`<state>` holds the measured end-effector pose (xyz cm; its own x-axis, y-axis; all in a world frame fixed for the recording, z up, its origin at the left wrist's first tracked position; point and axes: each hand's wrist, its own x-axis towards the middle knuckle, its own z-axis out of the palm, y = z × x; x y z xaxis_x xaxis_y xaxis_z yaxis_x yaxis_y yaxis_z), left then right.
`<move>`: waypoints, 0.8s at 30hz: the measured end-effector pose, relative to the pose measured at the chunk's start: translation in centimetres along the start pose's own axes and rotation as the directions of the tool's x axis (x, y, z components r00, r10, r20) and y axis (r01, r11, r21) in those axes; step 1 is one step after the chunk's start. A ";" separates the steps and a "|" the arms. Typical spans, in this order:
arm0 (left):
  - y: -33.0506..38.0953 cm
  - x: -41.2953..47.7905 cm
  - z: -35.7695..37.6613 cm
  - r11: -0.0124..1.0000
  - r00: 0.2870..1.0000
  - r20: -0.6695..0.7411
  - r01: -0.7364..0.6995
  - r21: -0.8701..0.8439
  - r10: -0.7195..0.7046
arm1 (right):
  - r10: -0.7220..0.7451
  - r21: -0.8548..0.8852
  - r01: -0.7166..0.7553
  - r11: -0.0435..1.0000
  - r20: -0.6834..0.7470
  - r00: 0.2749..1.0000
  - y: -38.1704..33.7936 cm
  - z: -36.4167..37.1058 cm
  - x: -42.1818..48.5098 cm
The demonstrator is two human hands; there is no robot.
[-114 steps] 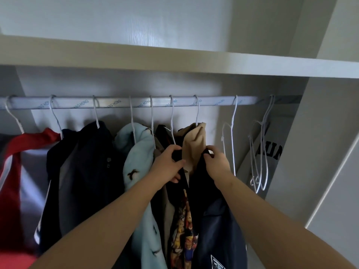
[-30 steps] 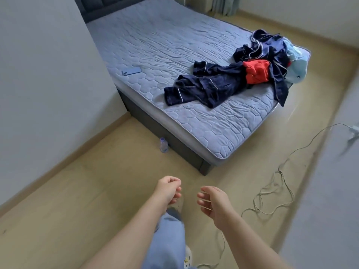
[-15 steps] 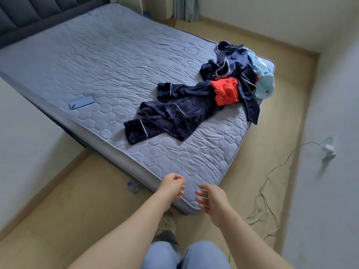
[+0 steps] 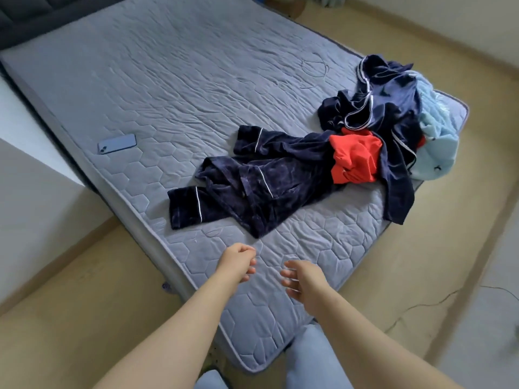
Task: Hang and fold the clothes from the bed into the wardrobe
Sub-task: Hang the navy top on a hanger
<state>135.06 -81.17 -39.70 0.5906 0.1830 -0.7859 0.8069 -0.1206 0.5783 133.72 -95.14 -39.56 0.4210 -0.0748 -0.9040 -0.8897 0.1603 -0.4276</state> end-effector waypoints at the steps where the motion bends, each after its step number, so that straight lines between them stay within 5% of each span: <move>1: 0.6 1.0 1.1 0.999 0.999 -0.029 0.033 -0.017 -0.033 | 0.008 -0.032 -0.008 0.999 0.002 1.000 -1.7 -0.8 1.3; 11: 3.1 13.1 9.6 0.968 0.964 -0.119 0.226 -0.112 -0.239 | 0.000 -0.200 -0.006 0.980 -0.030 1.000 -7.8 -5.9 14.7; 14: 2.0 18.3 10.9 0.956 0.960 -0.217 0.220 0.196 -0.177 | 0.061 -0.174 -0.069 0.982 -0.053 0.997 -7.2 -6.8 18.6; 17: 0.5 23.0 12.6 0.697 0.977 -0.177 0.042 0.716 0.123 | 0.117 -0.155 -0.129 0.980 -0.084 0.990 -6.3 -7.6 22.4; 24: 0.3 32.5 14.3 0.258 0.931 -0.052 -0.046 0.965 0.361 | 0.175 -0.175 -0.193 0.965 -0.111 0.978 -3.9 -8.4 28.6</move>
<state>154.63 -89.21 -68.24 0.8406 0.1778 -0.5116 0.1917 -0.9811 -0.0259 147.71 -106.20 -63.74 0.2360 -0.1547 -0.9593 -0.9712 -0.0031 -0.2384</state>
